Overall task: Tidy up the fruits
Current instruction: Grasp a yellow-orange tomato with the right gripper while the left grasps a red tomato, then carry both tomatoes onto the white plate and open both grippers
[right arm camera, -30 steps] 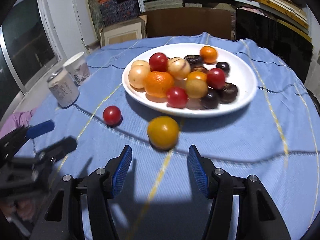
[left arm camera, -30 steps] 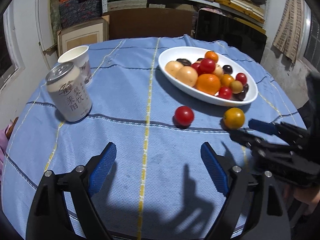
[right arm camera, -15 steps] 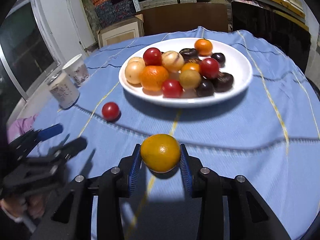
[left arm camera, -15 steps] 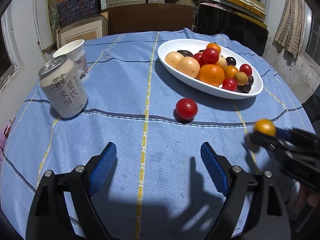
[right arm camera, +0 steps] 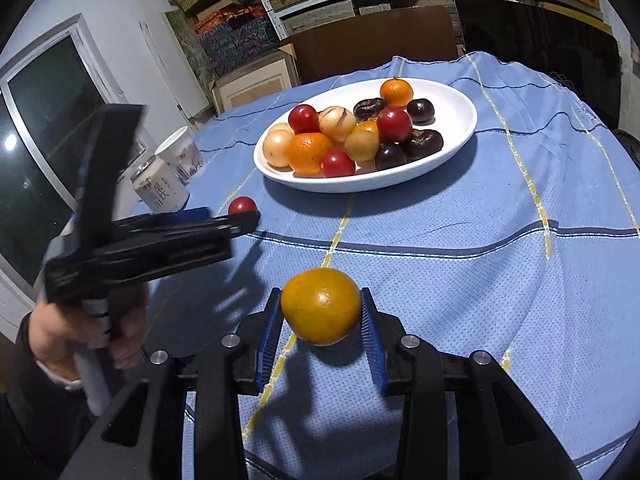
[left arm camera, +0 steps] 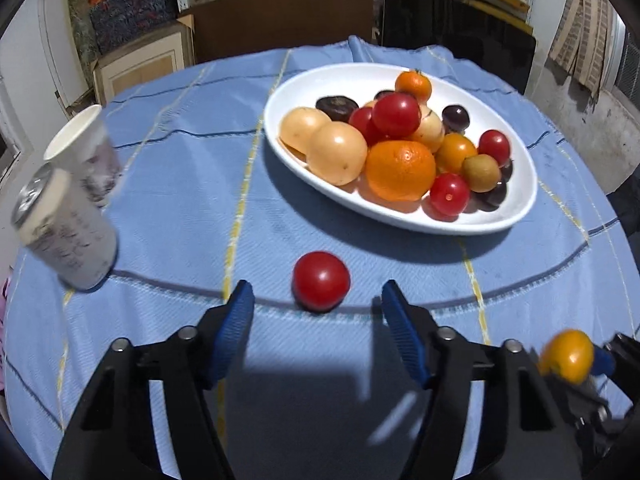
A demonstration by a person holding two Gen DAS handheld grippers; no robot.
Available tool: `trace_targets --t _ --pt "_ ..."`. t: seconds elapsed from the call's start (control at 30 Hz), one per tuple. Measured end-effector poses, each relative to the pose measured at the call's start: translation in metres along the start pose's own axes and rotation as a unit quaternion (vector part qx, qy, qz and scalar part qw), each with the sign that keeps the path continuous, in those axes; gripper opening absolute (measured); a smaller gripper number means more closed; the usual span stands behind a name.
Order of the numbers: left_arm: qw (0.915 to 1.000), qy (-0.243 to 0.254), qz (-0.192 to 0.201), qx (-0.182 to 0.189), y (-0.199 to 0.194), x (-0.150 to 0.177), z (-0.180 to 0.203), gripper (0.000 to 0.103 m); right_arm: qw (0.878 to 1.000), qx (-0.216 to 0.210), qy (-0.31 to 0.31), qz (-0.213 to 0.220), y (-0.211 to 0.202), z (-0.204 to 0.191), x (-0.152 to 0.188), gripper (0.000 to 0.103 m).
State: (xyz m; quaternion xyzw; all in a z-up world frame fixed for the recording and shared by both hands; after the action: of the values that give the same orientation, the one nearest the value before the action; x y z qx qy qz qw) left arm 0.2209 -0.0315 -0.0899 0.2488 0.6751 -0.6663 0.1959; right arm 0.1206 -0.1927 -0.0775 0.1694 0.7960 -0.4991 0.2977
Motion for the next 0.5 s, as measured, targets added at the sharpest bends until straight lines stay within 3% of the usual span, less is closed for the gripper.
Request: trace_targets --t 0.03,0.07,0.13,0.5 --pt "1.0000 -0.001 -0.005 -0.002 0.005 -0.001 0.000 0.048 1.000 0.000 0.000 0.000 0.000 0.000 0.000 0.039" --pt "1.0000 -0.005 -0.006 0.000 0.009 -0.002 0.001 0.046 1.000 -0.001 -0.002 -0.001 0.000 0.000 0.000 0.039" --pt "1.0000 -0.004 0.001 -0.001 0.010 -0.003 0.000 0.029 1.000 -0.001 -0.004 -0.002 0.000 -0.001 0.000 0.039" --pt "0.9991 0.000 0.005 0.042 -0.024 0.020 0.006 0.029 1.000 0.001 -0.007 0.005 -0.003 -0.002 -0.001 0.038"
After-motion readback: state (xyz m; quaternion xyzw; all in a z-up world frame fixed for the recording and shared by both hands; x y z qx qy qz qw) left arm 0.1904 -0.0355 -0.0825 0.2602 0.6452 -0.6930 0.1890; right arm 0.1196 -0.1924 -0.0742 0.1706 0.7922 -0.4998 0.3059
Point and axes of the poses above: each gripper's, at about its wrist camera, not at the fingertips, and y roughly the way its jaws point, z to its right, x to its underside, the point moved 8 cm from there along y, roughly the way its jaws point, and after that the axes turned 3 degrees about z, right-handed, at the moved point
